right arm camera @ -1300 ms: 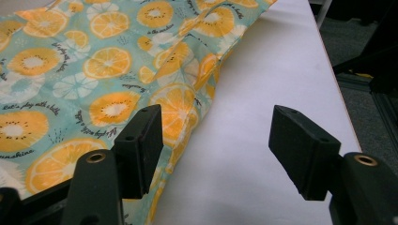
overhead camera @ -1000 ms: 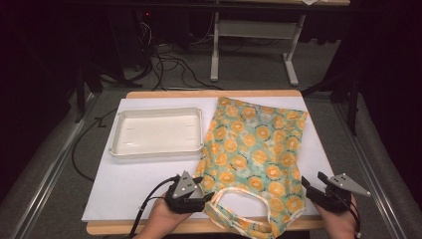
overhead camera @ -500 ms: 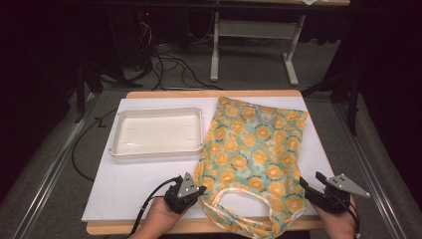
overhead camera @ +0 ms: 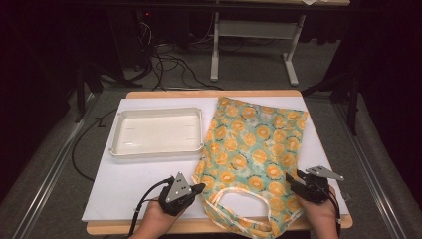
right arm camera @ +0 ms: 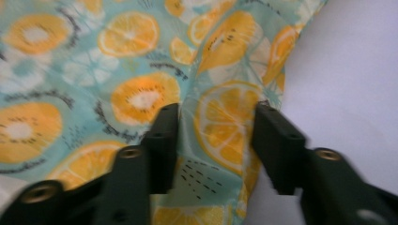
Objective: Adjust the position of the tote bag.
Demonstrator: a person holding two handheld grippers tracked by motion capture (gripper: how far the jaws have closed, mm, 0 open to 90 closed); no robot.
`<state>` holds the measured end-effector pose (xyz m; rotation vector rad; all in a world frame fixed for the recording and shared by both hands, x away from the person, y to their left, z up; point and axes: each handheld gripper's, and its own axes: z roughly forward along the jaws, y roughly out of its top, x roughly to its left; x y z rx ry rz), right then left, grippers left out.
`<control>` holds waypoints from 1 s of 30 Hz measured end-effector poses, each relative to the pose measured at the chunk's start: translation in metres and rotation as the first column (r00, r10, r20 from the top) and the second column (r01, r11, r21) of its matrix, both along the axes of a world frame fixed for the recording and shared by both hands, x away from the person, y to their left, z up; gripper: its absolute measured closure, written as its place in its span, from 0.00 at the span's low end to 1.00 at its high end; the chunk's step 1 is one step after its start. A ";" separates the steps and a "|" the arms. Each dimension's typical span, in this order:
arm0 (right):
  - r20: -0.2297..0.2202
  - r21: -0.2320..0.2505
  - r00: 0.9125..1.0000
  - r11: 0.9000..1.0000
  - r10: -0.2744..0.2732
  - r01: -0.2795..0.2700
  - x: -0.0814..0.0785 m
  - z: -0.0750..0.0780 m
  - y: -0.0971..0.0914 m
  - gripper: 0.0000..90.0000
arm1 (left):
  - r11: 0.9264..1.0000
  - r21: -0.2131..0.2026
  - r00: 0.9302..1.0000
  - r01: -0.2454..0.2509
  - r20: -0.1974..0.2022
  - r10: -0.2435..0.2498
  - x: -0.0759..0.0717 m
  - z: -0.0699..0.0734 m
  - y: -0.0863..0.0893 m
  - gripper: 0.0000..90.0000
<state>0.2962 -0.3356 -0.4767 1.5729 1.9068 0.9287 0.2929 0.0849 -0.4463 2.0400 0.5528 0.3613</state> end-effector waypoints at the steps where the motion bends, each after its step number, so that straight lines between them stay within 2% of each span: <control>1: -0.010 -0.008 1.000 1.000 0.012 -0.012 0.000 -0.001 0.001 0.83 | 1.000 -0.001 1.000 -0.001 0.003 0.001 0.000 -0.001 0.000 1.00; 2: -0.015 -0.011 1.000 1.000 0.021 -0.021 0.000 -0.001 0.001 0.94 | 1.000 -0.003 1.000 -0.001 0.005 0.001 0.000 -0.001 -0.001 1.00; 3: -0.017 -0.010 1.000 1.000 0.023 -0.023 -0.002 0.000 0.002 1.00 | 1.000 -0.002 1.000 -0.004 0.007 0.004 0.000 -0.002 -0.001 1.00; 4: -0.014 -0.011 1.000 1.000 0.024 -0.024 -0.004 0.002 0.003 1.00 | 1.000 0.004 1.000 -0.007 0.012 0.007 0.000 -0.004 -0.003 1.00; 5: -0.010 -0.016 0.999 0.999 0.037 -0.037 -0.007 0.004 0.005 1.00 | 1.000 0.000 1.000 0.008 0.002 -0.008 0.001 -0.005 -0.004 0.93; 6: -0.009 -0.020 0.999 0.999 0.047 -0.047 -0.009 0.005 0.006 1.00 | 1.000 0.001 0.999 0.028 -0.018 -0.028 0.002 -0.006 -0.006 0.81; 7: -0.007 -0.026 0.998 0.998 0.062 -0.062 -0.012 0.006 0.009 1.00 | 0.999 -0.001 0.999 0.046 -0.026 -0.046 0.001 -0.007 -0.009 0.74; 9: -0.015 -0.034 0.994 0.993 0.110 -0.110 -0.020 0.007 0.016 1.00 | 0.997 0.016 0.996 0.076 -0.045 -0.075 0.001 -0.010 -0.014 0.61; 10: -0.016 -0.039 0.991 0.990 0.135 -0.135 -0.026 0.009 0.021 1.00 | 0.995 0.044 0.995 0.087 -0.055 -0.084 0.001 -0.013 -0.018 0.56; 12: -0.012 -0.057 0.984 0.982 0.179 -0.180 -0.037 0.014 0.030 1.00 | 0.994 0.085 0.996 0.074 -0.059 -0.069 0.002 -0.018 -0.022 0.48; 13: -0.007 -0.065 0.980 0.978 0.197 -0.197 -0.041 0.016 0.033 1.00 | 0.992 0.120 0.997 0.045 -0.073 -0.036 0.005 -0.021 -0.023 0.44; 15: 0.005 -0.056 0.978 0.976 0.209 -0.208 -0.053 0.020 0.038 1.00 | 0.991 0.136 0.994 0.005 -0.113 0.010 0.012 -0.026 -0.021 0.41; 16: 0.007 -0.067 0.976 0.974 0.218 -0.217 -0.058 0.021 0.039 1.00 | 0.990 0.141 0.992 -0.006 -0.123 0.023 0.014 -0.028 -0.020 0.41; 17: 0.013 -0.072 0.976 0.973 0.219 -0.217 -0.061 0.022 0.040 1.00 | 0.990 0.142 0.990 -0.007 -0.137 0.027 0.016 -0.029 -0.019 0.41; 19: 0.027 -0.062 0.977 0.975 0.213 -0.212 -0.068 0.025 0.037 1.00 | 0.992 0.128 0.985 0.012 -0.172 0.011 0.020 -0.030 -0.016 0.49; 22: 0.037 -0.029 0.983 0.983 0.181 -0.180 -0.068 0.026 0.029 1.00 | 0.993 0.118 0.978 0.030 -0.208 -0.005 0.024 -0.033 -0.017 0.68; 26: 0.034 -0.029 0.983 0.984 0.179 -0.178 -0.066 0.023 0.027 1.00 | 0.990 0.131 0.984 0.051 -0.175 -0.028 0.020 -0.032 -0.021 0.97; 27: 0.038 -0.029 0.983 0.983 0.181 -0.180 -0.067 0.023 0.028 1.00 | 0.990 0.132 0.986 0.048 -0.167 -0.025 0.019 -0.031 -0.021 0.99; 30: 0.045 -0.030 0.982 0.983 0.183 -0.181 -0.067 0.025 0.029 1.00 | 0.995 0.091 0.987 0.034 -0.161 -0.019 0.019 -0.027 -0.017 1.00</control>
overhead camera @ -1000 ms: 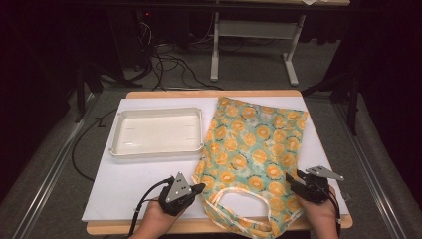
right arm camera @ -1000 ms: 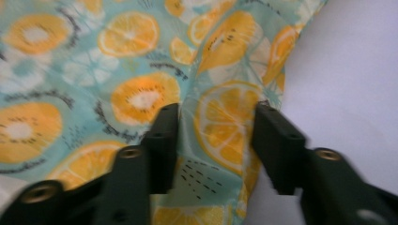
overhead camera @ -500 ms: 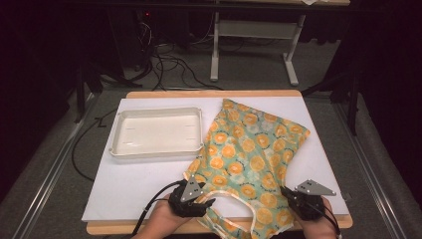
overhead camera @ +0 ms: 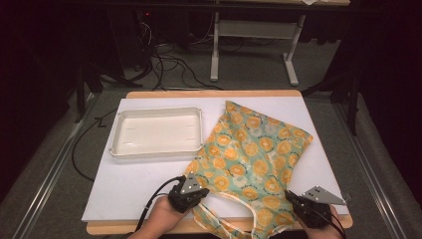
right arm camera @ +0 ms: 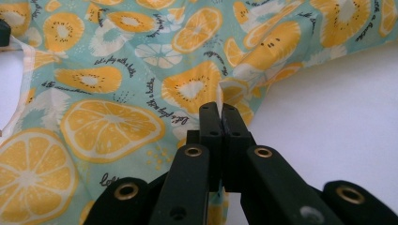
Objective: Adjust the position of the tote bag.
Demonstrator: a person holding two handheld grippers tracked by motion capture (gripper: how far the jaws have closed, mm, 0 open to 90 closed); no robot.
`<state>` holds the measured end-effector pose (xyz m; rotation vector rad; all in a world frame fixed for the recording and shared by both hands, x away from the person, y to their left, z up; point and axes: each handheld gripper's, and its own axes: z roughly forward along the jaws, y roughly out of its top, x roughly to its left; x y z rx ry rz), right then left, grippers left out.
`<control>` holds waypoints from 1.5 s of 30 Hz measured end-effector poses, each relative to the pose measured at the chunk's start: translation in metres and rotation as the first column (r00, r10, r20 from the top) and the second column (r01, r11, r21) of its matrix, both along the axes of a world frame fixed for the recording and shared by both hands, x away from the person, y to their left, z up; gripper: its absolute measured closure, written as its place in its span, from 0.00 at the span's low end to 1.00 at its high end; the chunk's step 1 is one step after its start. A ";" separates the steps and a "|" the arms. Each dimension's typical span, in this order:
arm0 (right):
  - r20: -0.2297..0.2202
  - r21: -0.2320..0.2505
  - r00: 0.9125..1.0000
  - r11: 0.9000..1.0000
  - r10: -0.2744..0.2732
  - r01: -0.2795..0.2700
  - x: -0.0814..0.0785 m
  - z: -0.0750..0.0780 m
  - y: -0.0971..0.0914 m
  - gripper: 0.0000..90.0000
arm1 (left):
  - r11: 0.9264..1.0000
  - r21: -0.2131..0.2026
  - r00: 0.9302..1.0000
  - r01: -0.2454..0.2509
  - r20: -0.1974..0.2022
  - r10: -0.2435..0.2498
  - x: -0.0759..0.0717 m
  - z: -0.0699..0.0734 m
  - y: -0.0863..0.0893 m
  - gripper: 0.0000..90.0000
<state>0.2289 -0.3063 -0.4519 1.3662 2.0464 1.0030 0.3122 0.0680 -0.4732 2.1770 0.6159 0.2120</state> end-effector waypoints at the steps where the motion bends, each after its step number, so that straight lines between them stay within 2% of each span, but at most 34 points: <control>1: 0.005 0.002 1.000 1.000 0.001 -0.001 0.000 0.000 0.000 1.00 | 1.000 -0.018 1.000 -0.001 0.003 0.001 0.000 0.002 0.002 1.00; 3: 0.010 0.009 1.000 1.000 -0.002 0.002 0.000 0.001 0.000 1.00 | 0.997 -0.079 1.000 -0.008 0.021 0.010 -0.003 0.008 0.007 1.00; 6: 0.026 0.017 1.000 1.000 -0.001 0.001 -0.001 0.003 -0.001 0.97 | 0.988 -0.156 0.999 -0.008 0.039 0.014 -0.005 0.017 0.013 1.00; 9: 0.044 0.034 0.999 0.999 -0.009 0.008 -0.001 0.006 -0.002 0.95 | 0.978 -0.210 0.999 0.005 0.041 0.004 -0.008 0.022 0.018 1.00; 19: 0.104 0.061 0.994 0.998 -0.021 0.015 -0.006 0.015 -0.002 0.84 | 0.955 -0.296 0.997 0.008 0.070 0.013 -0.014 0.033 0.027 1.00; 24: 0.139 0.044 0.990 0.999 -0.004 -0.002 -0.007 0.018 0.009 0.75 | 0.954 -0.300 0.997 0.023 0.082 0.002 -0.016 0.034 0.028 1.00; 28: 0.142 0.022 0.989 0.999 0.035 -0.039 -0.006 0.018 0.024 0.67 | 0.947 -0.320 0.994 0.029 0.112 0.007 -0.021 0.039 0.030 1.00; 30: 0.139 0.017 0.989 0.998 0.057 -0.059 -0.005 0.016 0.037 0.61 | 0.940 -0.340 0.991 0.028 0.133 0.018 -0.023 0.043 0.031 1.00; 32: 0.141 0.021 0.987 0.996 0.082 -0.086 -0.005 0.016 0.046 0.57 | 0.925 -0.378 0.989 0.022 0.146 0.036 -0.024 0.049 0.030 1.00; 34: 0.150 0.036 0.982 0.992 0.113 -0.119 -0.006 0.018 0.056 0.53 | 0.922 -0.387 0.986 0.024 0.163 0.043 -0.023 0.054 0.026 1.00; 35: 0.156 0.038 0.980 0.990 0.125 -0.132 -0.007 0.019 0.061 0.51 | 0.921 -0.389 0.984 0.027 0.172 0.044 -0.021 0.057 0.022 1.00; 36: 0.166 0.040 0.977 0.989 0.136 -0.144 -0.008 0.021 0.065 0.49 | 0.923 -0.383 0.980 0.031 0.193 0.048 -0.018 0.062 0.018 1.00; 37: 0.176 0.044 0.973 0.987 0.146 -0.156 -0.009 0.022 0.068 0.48 | 0.922 -0.386 0.976 0.034 0.210 0.052 -0.015 0.068 0.015 1.00; 39: 0.196 0.024 0.969 0.987 0.150 -0.158 -0.012 0.024 0.072 0.45 | 0.907 -0.419 0.971 0.044 0.233 0.061 -0.005 0.088 0.007 1.00; 40: 0.206 0.024 0.967 0.987 0.150 -0.158 -0.012 0.025 0.073 0.43 | 0.905 -0.424 0.967 0.049 0.248 0.064 -0.002 0.096 0.004 1.00; 41: 0.204 0.029 0.968 0.987 0.148 -0.157 -0.013 0.025 0.072 0.42 | 0.901 -0.429 0.959 0.056 0.275 0.072 0.003 0.110 -0.001 1.00; 42: 0.208 0.029 0.967 0.987 0.148 -0.158 -0.013 0.026 0.071 0.41 | 0.899 -0.434 0.955 0.059 0.288 0.076 0.007 0.121 -0.006 1.00; 45: 0.222 0.026 0.966 0.990 0.132 -0.142 -0.014 0.027 0.068 0.39 | 0.893 -0.446 0.950 0.064 0.301 0.082 0.018 0.144 -0.016 1.00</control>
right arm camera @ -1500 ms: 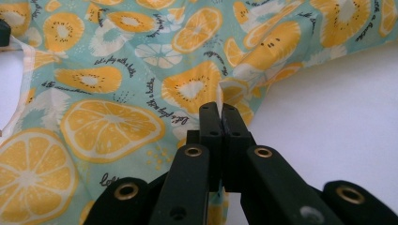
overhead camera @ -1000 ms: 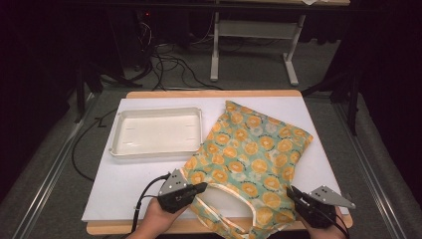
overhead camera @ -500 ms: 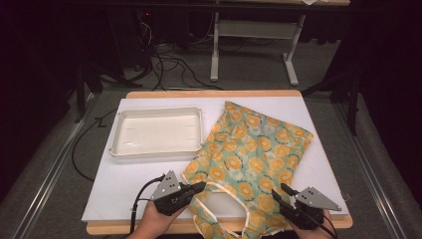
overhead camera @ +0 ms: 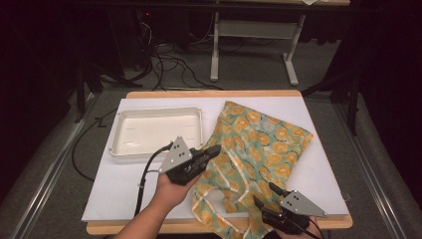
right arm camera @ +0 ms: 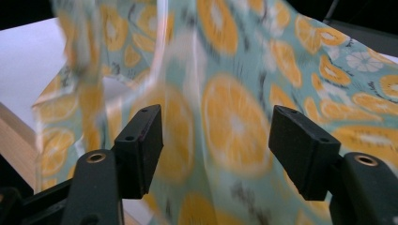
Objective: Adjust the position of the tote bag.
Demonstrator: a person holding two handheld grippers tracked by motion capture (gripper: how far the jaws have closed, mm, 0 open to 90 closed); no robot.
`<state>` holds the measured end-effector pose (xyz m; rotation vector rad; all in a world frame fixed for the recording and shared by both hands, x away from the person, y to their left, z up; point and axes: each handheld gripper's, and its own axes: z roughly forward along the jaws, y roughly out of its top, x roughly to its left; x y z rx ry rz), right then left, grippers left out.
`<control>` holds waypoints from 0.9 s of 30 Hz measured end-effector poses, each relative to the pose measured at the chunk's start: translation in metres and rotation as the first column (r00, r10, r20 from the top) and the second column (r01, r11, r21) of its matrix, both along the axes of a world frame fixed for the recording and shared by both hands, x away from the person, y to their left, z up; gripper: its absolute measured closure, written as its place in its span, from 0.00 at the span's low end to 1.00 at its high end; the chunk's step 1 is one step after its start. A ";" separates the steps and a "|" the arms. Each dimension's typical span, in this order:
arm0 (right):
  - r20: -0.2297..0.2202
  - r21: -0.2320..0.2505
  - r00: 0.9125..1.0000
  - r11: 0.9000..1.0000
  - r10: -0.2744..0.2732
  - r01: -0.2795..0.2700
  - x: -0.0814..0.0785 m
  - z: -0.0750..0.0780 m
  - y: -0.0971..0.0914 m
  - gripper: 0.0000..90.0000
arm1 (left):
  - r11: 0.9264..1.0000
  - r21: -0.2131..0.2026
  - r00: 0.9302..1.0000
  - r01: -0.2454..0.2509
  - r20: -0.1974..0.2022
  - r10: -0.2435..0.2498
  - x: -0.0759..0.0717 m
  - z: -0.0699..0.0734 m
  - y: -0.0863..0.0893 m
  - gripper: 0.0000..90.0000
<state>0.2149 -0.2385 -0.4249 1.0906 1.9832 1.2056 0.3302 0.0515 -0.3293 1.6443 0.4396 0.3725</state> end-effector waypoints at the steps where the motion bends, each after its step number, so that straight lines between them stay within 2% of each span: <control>1: 0.002 -0.003 1.000 1.000 -0.008 0.008 0.000 0.000 -0.001 0.39 | 1.000 -0.001 1.000 0.000 0.009 0.000 0.002 0.005 -0.004 1.00; 4: 0.012 -0.022 1.000 1.000 -0.021 0.021 0.005 -0.002 -0.001 0.42 | 1.000 -0.008 1.000 -0.004 0.014 0.004 0.006 0.012 -0.011 1.00; 5: 0.019 -0.035 1.000 0.999 -0.025 0.026 0.007 -0.003 -0.001 0.49 | 1.000 -0.016 1.000 -0.006 0.009 0.006 0.007 0.011 -0.012 1.00; 7: 0.004 -0.077 0.999 0.996 -0.042 0.042 0.013 -0.006 -0.002 0.74 | 1.000 -0.021 1.000 -0.011 0.005 0.012 0.007 0.008 -0.010 1.00; 9: -0.025 -0.073 0.999 0.997 -0.041 0.039 0.018 -0.008 -0.005 1.00 | 1.000 -0.025 1.000 -0.018 -0.003 0.018 0.005 0.002 -0.006 1.00; 12: 0.002 -0.049 1.000 0.998 -0.030 0.030 0.013 0.000 -0.010 1.00 | 0.999 -0.042 0.999 -0.032 -0.013 0.031 0.003 -0.008 0.002 1.00; 14: 0.055 -0.034 0.998 0.999 -0.017 0.018 0.004 0.009 -0.009 1.00 | 0.998 -0.048 0.999 -0.049 -0.018 0.048 0.005 -0.014 0.008 1.00; 17: 0.127 -0.023 0.992 1.000 -0.001 0.003 -0.009 0.023 -0.005 1.00 | 0.997 -0.046 0.997 -0.068 -0.028 0.067 0.008 -0.019 0.015 1.00; 19: 0.151 0.017 0.988 1.000 0.010 -0.013 -0.015 0.030 -0.003 1.00 | 0.996 -0.046 0.997 -0.071 -0.029 0.070 0.009 -0.020 0.018 1.00; 21: 0.175 0.008 0.984 1.000 0.018 -0.019 -0.018 0.034 -0.001 1.00 | 0.996 -0.051 0.997 -0.076 -0.023 0.075 0.009 -0.022 0.020 1.00; 24: 0.197 0.027 0.980 0.999 0.014 -0.020 -0.017 0.040 0.000 1.00 | 0.996 -0.030 0.996 -0.088 -0.023 0.088 0.007 -0.030 0.023 0.99; 27: 0.215 -0.002 0.977 1.000 0.000 0.000 -0.009 0.045 -0.001 1.00 | 0.994 -0.004 0.993 -0.107 -0.051 0.107 0.012 -0.038 0.022 0.99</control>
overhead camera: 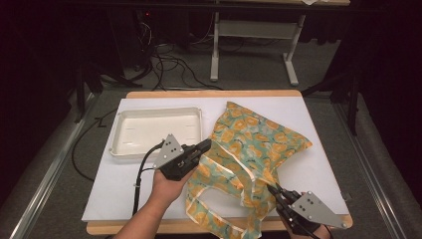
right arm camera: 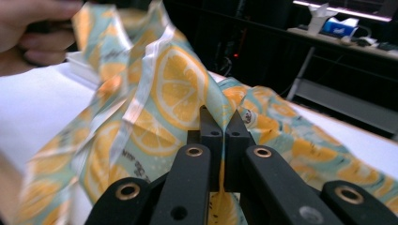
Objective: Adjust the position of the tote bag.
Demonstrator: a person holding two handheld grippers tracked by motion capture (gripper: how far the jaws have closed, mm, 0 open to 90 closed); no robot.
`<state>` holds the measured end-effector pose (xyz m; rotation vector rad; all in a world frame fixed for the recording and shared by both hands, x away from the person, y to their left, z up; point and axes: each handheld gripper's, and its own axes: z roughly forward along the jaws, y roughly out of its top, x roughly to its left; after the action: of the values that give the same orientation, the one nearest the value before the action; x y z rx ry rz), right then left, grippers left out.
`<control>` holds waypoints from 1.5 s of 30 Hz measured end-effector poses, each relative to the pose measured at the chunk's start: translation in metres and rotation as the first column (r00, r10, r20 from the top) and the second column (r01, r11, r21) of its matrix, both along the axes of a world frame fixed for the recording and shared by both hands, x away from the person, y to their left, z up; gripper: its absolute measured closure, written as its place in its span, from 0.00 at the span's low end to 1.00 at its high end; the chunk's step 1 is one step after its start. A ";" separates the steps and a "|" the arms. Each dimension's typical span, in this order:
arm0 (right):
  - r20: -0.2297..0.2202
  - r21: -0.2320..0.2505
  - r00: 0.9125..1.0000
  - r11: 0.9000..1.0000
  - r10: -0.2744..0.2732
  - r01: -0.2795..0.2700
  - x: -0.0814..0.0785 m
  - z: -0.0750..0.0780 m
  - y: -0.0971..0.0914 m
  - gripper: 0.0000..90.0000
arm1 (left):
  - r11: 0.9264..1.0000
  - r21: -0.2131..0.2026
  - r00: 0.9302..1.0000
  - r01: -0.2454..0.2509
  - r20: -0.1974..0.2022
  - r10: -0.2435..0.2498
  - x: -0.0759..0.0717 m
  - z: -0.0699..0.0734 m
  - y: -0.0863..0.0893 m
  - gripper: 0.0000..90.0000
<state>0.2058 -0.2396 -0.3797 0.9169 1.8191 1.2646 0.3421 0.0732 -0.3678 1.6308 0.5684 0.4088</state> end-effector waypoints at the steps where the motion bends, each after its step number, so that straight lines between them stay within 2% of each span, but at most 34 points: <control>1: -0.003 0.015 1.000 1.000 -0.013 0.013 0.005 0.002 -0.002 1.00 | 1.000 0.005 1.000 -0.004 -0.004 0.004 0.001 -0.002 -0.001 0.98; 3: -0.013 0.057 0.999 0.998 -0.034 0.034 0.017 0.009 -0.010 1.00 | 1.000 0.013 1.000 0.000 -0.015 0.001 0.004 -0.006 -0.001 0.90; 6: -0.011 0.055 0.998 0.996 -0.066 0.067 0.031 0.017 -0.019 1.00 | 0.999 0.034 1.000 -0.013 -0.011 0.013 0.002 -0.014 0.003 0.76; 8: -0.005 0.045 0.995 0.994 -0.095 0.095 0.041 0.024 -0.026 1.00 | 0.999 0.054 0.999 -0.001 -0.044 0.004 0.000 -0.021 0.005 0.63; 9: -0.001 0.046 0.995 0.994 -0.104 0.104 0.045 0.027 -0.030 1.00 | 0.998 0.069 0.999 0.007 -0.047 -0.004 -0.002 -0.024 0.006 0.56; 11: 0.002 0.048 0.993 0.992 -0.119 0.119 0.051 0.031 -0.037 1.00 | 0.994 0.103 0.999 0.036 -0.029 -0.033 -0.011 -0.031 0.007 0.44; 13: 0.002 0.053 0.990 0.988 -0.142 0.142 0.054 0.035 -0.043 1.00 | 0.993 0.101 0.998 0.056 -0.012 -0.055 -0.020 -0.039 0.009 0.34; 15: -0.004 0.065 0.988 0.986 -0.155 0.155 0.057 0.037 -0.048 1.00 | 0.989 0.118 0.996 0.093 -0.020 -0.092 -0.023 -0.047 0.007 0.29; 17: -0.006 0.076 0.986 0.983 -0.165 0.165 0.061 0.037 -0.051 1.00 | 0.981 0.163 0.995 0.104 -0.019 -0.103 -0.023 -0.056 -0.001 0.27; 21: -0.009 0.077 0.985 0.982 -0.174 0.174 0.063 0.034 -0.051 1.00 | 0.949 0.290 0.992 0.126 -0.058 -0.114 -0.010 -0.074 -0.025 0.28; 22: -0.008 0.079 0.985 0.982 -0.174 0.174 0.063 0.034 -0.051 1.00 | 0.928 0.352 0.993 0.121 -0.052 -0.109 -0.008 -0.079 -0.033 0.30; 23: -0.009 0.080 0.985 0.981 -0.175 0.175 0.063 0.033 -0.051 1.00 | 0.914 0.388 0.993 0.119 -0.046 -0.110 -0.006 -0.082 -0.040 0.34; 24: -0.005 0.078 0.984 0.981 -0.178 0.178 0.063 0.033 -0.052 1.00 | 0.905 0.408 0.992 0.124 -0.043 -0.117 -0.005 -0.084 -0.044 0.43; 25: -0.006 0.080 0.984 0.981 -0.177 0.177 0.063 0.033 -0.052 1.00 | 0.892 0.439 0.993 0.113 -0.025 -0.114 -0.004 -0.087 -0.050 0.56; 26: -0.011 0.082 0.983 0.980 -0.183 0.183 0.062 0.034 -0.054 1.00 | 0.888 0.445 0.993 0.114 -0.037 -0.109 -0.001 -0.088 -0.054 0.68; 27: -0.008 0.085 0.983 0.979 -0.185 0.185 0.061 0.034 -0.055 1.00 | 0.892 0.435 0.993 0.121 -0.053 -0.109 0.001 -0.088 -0.056 0.81; 28: -0.008 0.085 0.982 0.979 -0.188 0.187 0.061 0.034 -0.056 1.00 | 0.901 0.421 0.994 0.105 -0.050 -0.092 0.003 -0.086 -0.057 0.90; 29: -0.005 0.090 0.982 0.978 -0.187 0.186 0.060 0.034 -0.057 1.00 | 0.920 0.383 0.997 0.081 -0.040 -0.072 0.005 -0.083 -0.056 0.99; 32: -0.007 0.100 0.981 0.976 -0.193 0.193 0.057 0.033 -0.061 1.00 | 0.957 0.287 0.999 0.048 -0.016 -0.045 0.006 -0.072 -0.047 1.00; 35: -0.008 0.108 0.979 0.973 -0.203 0.203 0.055 0.031 -0.066 1.00 | 0.983 0.183 1.000 0.026 0.011 -0.028 0.004 -0.057 -0.035 1.00; 38: -0.002 0.131 0.978 0.970 -0.207 0.206 0.051 0.031 -0.067 1.00 | 0.995 0.102 0.999 0.000 0.049 -0.005 -0.001 -0.043 -0.023 1.00; 41: 0.010 0.138 0.978 0.969 -0.206 0.203 0.046 0.032 -0.065 1.00 | 0.999 0.043 0.996 -0.014 0.084 0.010 -0.006 -0.033 -0.016 1.00; 45: 0.030 0.158 0.977 0.966 -0.212 0.204 0.040 0.034 -0.063 1.00 | 1.000 -0.016 0.992 -0.012 0.129 0.014 -0.014 -0.024 -0.010 1.00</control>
<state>0.2455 -0.3025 -0.3458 1.1225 1.5595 1.2949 0.3278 0.0633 -0.3921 1.5741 0.4834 0.5142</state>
